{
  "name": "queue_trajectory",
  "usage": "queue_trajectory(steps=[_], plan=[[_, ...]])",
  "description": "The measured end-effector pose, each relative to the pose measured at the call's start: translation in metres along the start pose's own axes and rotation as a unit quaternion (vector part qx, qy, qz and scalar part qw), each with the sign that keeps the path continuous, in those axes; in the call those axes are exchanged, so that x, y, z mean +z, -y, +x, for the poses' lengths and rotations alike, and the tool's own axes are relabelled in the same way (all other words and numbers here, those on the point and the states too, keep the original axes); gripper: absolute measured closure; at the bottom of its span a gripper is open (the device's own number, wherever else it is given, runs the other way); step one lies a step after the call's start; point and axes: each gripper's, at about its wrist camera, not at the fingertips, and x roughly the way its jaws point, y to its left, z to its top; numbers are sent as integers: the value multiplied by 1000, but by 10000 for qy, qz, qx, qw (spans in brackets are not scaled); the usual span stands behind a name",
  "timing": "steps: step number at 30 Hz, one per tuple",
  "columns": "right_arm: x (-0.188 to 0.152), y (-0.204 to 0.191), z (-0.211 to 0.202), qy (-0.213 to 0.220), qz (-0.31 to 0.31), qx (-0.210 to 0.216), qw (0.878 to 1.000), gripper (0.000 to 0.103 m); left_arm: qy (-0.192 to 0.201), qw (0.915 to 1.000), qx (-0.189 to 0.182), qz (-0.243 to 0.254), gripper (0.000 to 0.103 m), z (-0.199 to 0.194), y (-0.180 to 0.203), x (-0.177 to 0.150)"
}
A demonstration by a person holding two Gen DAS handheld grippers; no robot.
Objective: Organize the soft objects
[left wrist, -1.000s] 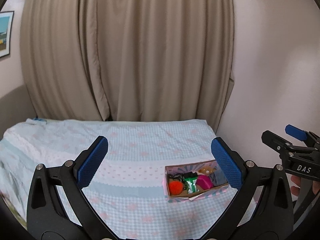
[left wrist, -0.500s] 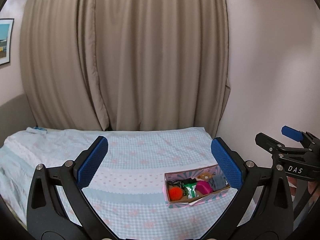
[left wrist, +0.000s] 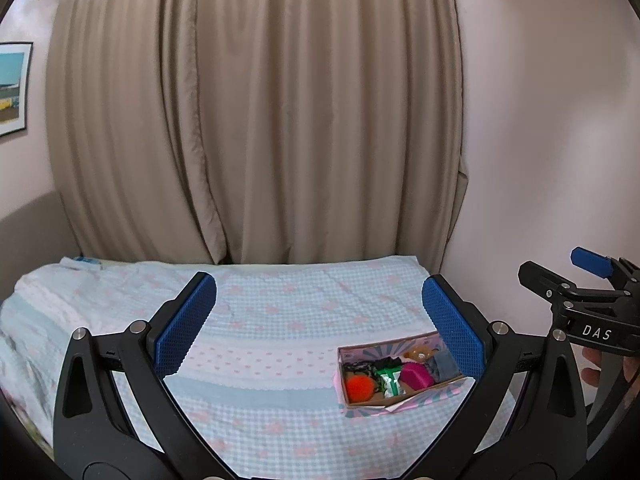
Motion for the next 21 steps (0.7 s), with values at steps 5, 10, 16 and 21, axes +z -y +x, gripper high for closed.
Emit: queue_trajectory(steps=[5, 10, 16, 21], plan=[[1, 1, 1, -10, 11, 1, 10000, 1, 10, 10000, 33, 27, 0, 0, 1, -1], [3, 2, 3, -5, 40, 1, 10000, 1, -11, 10000, 40, 34, 0, 2, 2, -1], [6, -1, 6, 20, 39, -8, 10000, 1, -24, 10000, 57, 25, 0, 3, 0, 0], [5, -3, 8, 0, 38, -1, 10000, 1, -10, 9999, 100, 3, 0, 4, -4, -1]])
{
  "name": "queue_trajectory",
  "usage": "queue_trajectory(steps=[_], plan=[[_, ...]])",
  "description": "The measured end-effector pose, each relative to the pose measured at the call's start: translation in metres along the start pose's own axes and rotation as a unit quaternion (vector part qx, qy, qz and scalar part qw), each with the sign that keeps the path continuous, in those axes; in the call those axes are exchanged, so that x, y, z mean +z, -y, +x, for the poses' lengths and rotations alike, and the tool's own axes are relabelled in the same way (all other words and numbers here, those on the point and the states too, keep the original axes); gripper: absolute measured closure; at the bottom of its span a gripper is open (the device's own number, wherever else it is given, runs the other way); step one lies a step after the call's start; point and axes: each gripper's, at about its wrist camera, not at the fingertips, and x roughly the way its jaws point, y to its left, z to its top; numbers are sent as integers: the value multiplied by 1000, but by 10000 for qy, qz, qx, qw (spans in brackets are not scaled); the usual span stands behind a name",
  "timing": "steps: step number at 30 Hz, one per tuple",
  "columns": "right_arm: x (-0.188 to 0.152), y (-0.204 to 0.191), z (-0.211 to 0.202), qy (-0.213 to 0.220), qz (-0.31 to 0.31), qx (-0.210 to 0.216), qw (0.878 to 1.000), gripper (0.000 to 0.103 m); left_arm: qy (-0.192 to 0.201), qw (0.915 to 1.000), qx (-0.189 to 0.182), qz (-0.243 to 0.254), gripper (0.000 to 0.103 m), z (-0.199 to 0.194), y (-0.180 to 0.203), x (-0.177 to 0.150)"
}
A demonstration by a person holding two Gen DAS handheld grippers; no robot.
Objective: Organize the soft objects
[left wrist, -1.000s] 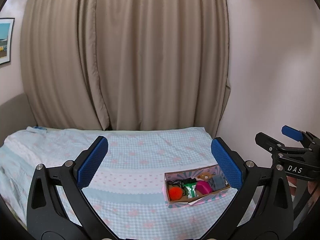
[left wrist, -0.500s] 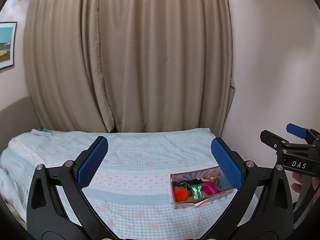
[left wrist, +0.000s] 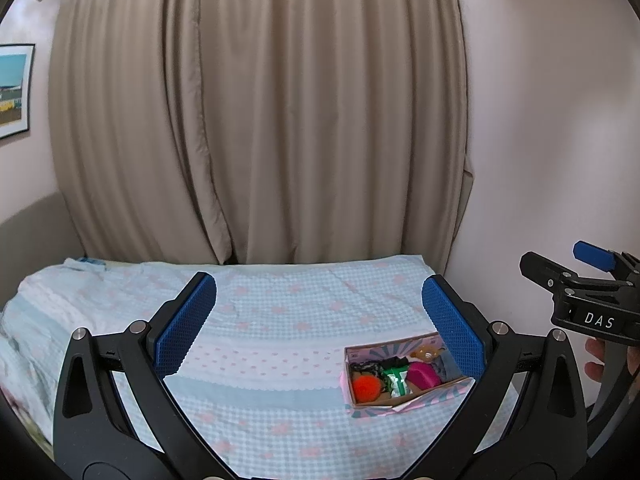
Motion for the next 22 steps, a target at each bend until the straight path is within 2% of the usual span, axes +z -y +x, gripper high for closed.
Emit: queue_trajectory(steps=[17, 22], plan=[[3, -13, 11, -101, 10, -15, 9999, 1, 0, 10000, 54, -56, 0, 12, -15, -6], [-2, -18, 32, -367, 89, -24, 9993, 1, -153, 9998, 144, 5, 0, 30, -20, -14]])
